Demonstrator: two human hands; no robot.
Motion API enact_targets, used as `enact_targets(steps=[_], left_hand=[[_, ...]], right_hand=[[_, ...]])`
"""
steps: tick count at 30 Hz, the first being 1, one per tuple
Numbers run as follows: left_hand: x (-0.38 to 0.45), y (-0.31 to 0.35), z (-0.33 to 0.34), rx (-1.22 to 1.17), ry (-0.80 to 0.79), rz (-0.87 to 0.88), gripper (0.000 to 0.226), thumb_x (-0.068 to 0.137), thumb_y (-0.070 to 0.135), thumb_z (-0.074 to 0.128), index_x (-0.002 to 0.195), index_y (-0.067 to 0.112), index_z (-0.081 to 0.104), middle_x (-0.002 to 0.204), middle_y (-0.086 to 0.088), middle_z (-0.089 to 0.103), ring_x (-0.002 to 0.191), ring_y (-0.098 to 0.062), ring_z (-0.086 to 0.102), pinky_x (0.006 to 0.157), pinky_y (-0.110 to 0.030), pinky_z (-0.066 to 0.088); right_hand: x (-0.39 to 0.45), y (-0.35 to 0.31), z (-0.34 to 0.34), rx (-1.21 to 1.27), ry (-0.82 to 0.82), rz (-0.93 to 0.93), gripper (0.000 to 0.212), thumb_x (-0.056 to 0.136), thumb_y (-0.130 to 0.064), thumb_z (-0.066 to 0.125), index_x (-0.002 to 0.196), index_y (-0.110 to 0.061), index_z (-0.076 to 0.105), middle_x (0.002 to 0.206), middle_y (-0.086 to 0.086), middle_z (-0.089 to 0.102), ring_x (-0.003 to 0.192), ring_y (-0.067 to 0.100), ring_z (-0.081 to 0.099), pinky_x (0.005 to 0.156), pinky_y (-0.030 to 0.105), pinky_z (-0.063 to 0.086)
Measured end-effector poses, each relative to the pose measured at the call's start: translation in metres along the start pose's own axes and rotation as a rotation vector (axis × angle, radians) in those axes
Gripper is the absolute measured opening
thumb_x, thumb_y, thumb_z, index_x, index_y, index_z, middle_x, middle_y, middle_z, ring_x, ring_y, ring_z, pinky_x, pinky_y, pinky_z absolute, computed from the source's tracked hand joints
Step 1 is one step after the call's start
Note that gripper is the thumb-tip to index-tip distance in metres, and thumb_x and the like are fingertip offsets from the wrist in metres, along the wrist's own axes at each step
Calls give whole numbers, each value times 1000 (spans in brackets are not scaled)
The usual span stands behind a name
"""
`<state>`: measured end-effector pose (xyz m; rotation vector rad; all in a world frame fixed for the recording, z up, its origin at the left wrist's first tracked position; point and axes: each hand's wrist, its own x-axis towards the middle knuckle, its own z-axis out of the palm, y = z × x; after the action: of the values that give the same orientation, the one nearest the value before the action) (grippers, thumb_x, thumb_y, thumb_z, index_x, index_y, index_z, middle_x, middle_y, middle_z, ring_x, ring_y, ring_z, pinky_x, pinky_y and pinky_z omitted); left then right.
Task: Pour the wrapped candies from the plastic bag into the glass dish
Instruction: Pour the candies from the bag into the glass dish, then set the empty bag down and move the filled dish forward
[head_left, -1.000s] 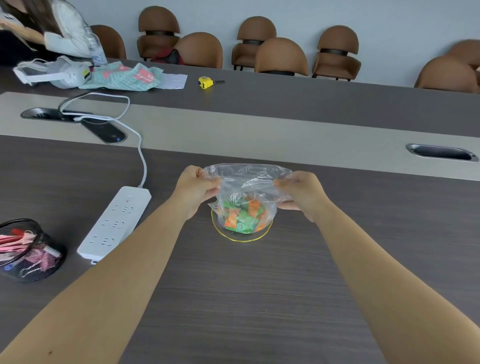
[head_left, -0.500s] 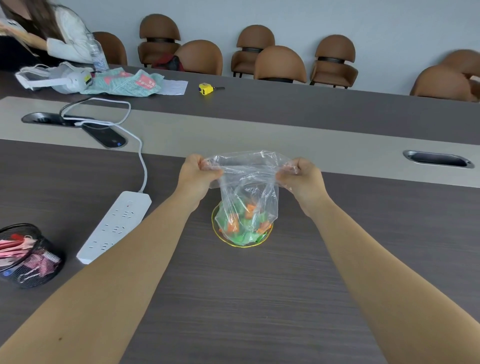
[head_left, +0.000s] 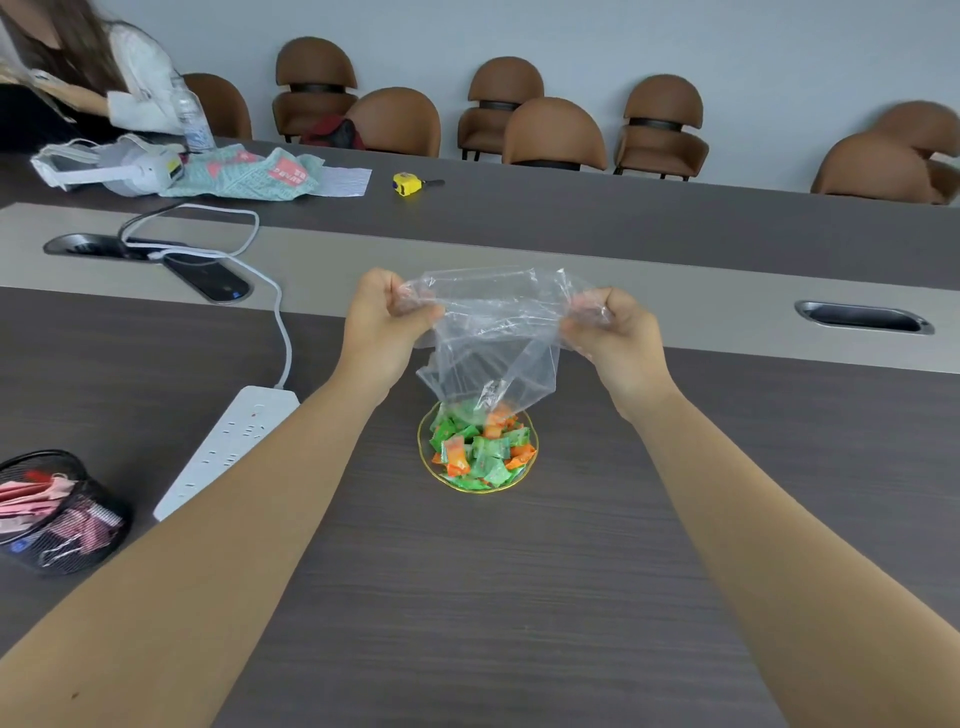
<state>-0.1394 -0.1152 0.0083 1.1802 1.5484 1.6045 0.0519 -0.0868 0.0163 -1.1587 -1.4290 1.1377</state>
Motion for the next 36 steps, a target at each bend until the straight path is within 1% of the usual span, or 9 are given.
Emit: enact_targets(steps=[5,8,11,13,17,22,26,30,36], left_hand=[[-40,0,27,19,-144,142,33,78,0,62,81,24,41,82,6,49,76,-5,50,63,-7,41],[-70,-15,60,97,-277,127,40,77,3,64,109,21,48,97,23,50,97,-1,52,80,-1,38],[-99,-42,91,301,-444,163,52,79,8,64,128,14,48,121,11,54,116,-11,52,84,4,31],[-114,-67,106,451,-562,175,56,79,12,64,132,12,45,135,0,52,126,-16,48,90,-5,27],[-142,-112,127,748,-794,66,67,81,24,62,141,20,31,149,1,38,139,-17,31,106,-26,27],[-157,-138,152,1122,-1039,87,80,82,45,54,147,24,13,159,-2,9,147,-28,0,119,-46,5],[-159,-137,176,1074,-1051,109,83,82,48,52,147,26,5,160,-2,4,147,-27,-4,119,-45,4],[-152,-120,170,884,-914,84,82,82,42,56,147,25,10,159,-3,11,147,-22,3,117,-38,12],[-115,-105,94,991,-630,80,72,85,40,53,145,17,21,158,-3,15,146,-20,9,117,-34,13]], right_hand=[[-33,3,-50,-180,41,-28,19,81,-7,60,69,-20,55,70,-7,53,47,-10,49,49,2,37],[-57,25,-89,-352,99,65,3,80,-13,61,79,-15,60,79,-7,54,64,6,51,63,21,41],[-81,53,-120,-516,75,175,20,81,-8,54,90,9,57,69,5,49,66,23,42,60,30,32],[-97,76,-135,-615,44,266,23,82,-8,51,97,7,60,67,11,53,68,28,47,59,33,38],[-118,134,-159,-864,-63,412,28,87,-11,47,111,-11,62,117,7,64,103,30,59,76,33,45],[-126,170,-177,-1203,-206,452,32,86,-10,38,104,-15,64,118,5,62,109,27,54,79,30,39],[-122,169,-197,-1322,-239,474,41,90,-15,36,128,-19,50,144,6,41,136,25,31,113,35,22],[-109,145,-193,-1177,-184,413,56,84,-5,38,139,-17,32,153,4,25,140,25,21,112,37,25],[-72,118,-133,-1142,-281,204,53,89,-16,41,140,-14,27,151,5,27,135,26,29,105,36,32]])
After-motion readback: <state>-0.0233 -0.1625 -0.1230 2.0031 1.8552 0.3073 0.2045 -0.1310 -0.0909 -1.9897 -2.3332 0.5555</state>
